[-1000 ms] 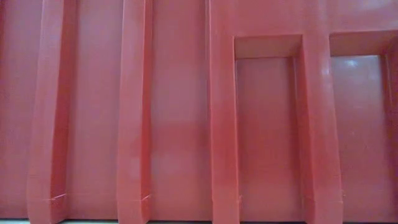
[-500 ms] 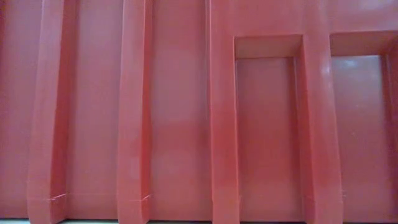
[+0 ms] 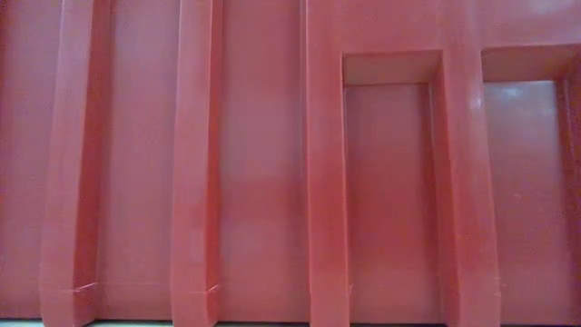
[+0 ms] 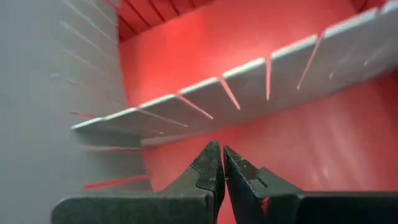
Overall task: Sort blocks
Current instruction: Insert the bin divider into the red bin
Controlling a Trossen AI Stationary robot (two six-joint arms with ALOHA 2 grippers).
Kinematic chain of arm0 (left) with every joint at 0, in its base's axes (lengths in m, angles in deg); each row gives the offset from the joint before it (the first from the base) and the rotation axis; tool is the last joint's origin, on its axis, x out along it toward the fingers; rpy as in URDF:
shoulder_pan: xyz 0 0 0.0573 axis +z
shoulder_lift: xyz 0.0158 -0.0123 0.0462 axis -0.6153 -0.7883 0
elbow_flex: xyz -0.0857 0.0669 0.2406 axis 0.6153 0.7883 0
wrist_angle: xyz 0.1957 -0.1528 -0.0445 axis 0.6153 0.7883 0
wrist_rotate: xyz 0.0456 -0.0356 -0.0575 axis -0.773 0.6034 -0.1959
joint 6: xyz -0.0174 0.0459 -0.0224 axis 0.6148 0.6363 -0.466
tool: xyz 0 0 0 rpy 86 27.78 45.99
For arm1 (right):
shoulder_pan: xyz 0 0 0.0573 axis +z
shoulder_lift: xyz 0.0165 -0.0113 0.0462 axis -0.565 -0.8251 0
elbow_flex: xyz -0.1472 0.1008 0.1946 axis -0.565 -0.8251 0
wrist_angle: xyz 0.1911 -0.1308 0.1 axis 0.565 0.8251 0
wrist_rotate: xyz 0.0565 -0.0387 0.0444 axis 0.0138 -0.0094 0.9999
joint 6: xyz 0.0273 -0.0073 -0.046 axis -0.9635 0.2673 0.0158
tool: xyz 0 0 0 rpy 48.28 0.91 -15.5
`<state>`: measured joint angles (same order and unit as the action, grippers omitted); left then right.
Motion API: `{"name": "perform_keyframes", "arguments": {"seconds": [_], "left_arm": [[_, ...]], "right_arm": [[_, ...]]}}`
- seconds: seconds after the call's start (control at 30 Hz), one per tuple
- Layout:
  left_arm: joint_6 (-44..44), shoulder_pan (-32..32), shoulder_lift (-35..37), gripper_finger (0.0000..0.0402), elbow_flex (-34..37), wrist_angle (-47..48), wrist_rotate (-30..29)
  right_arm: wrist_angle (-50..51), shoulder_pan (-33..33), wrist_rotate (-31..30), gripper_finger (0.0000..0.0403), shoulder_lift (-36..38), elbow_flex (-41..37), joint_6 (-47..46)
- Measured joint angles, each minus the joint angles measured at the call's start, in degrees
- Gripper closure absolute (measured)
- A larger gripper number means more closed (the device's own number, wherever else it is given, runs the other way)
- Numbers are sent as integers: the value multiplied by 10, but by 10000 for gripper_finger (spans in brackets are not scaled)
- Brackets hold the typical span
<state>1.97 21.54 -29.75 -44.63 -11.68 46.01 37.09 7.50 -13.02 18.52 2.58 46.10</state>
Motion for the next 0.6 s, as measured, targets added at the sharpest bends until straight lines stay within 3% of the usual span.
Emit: {"name": "perform_keyframes", "arguments": {"seconds": [0.6], "left_arm": [[4,25,-136,402,-69,-5,-85]], "right_arm": [[25,0,3,403,0,0,0]]}}
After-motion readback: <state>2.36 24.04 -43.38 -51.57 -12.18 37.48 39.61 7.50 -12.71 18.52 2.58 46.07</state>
